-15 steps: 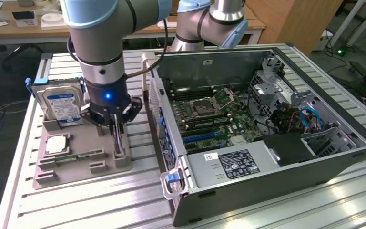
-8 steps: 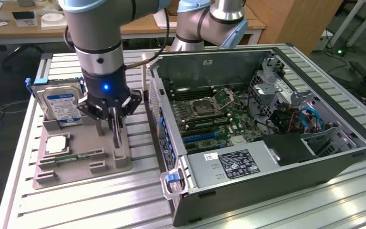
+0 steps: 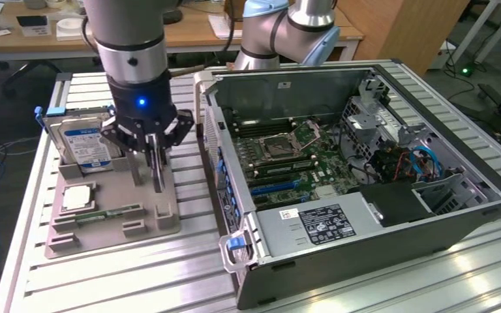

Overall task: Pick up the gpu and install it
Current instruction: 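Pick up the gpu and move the gpu toward the slot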

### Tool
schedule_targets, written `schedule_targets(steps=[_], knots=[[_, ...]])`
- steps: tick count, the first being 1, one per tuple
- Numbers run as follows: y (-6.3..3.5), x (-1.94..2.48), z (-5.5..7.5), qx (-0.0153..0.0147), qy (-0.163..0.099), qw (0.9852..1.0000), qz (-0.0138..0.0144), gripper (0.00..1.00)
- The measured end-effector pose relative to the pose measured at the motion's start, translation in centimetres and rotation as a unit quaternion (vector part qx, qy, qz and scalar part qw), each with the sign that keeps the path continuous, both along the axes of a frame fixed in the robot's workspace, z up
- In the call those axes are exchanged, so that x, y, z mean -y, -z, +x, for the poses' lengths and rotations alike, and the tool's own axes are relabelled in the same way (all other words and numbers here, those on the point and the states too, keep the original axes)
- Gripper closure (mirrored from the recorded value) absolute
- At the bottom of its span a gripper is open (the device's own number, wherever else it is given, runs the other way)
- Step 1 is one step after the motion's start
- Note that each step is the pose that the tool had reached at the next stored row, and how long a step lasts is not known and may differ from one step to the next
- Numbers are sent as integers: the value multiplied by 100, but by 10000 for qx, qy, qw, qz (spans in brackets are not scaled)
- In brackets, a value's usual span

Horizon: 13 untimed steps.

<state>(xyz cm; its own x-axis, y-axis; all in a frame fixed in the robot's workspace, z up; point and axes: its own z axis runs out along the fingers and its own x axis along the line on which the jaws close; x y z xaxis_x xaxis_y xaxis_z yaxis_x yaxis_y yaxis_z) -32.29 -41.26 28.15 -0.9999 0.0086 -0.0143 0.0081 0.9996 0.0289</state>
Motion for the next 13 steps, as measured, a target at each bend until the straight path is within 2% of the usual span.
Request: schedule_targets(steps=[13], knots=[[-390, 0, 0, 0, 0, 10000, 14, 72]])
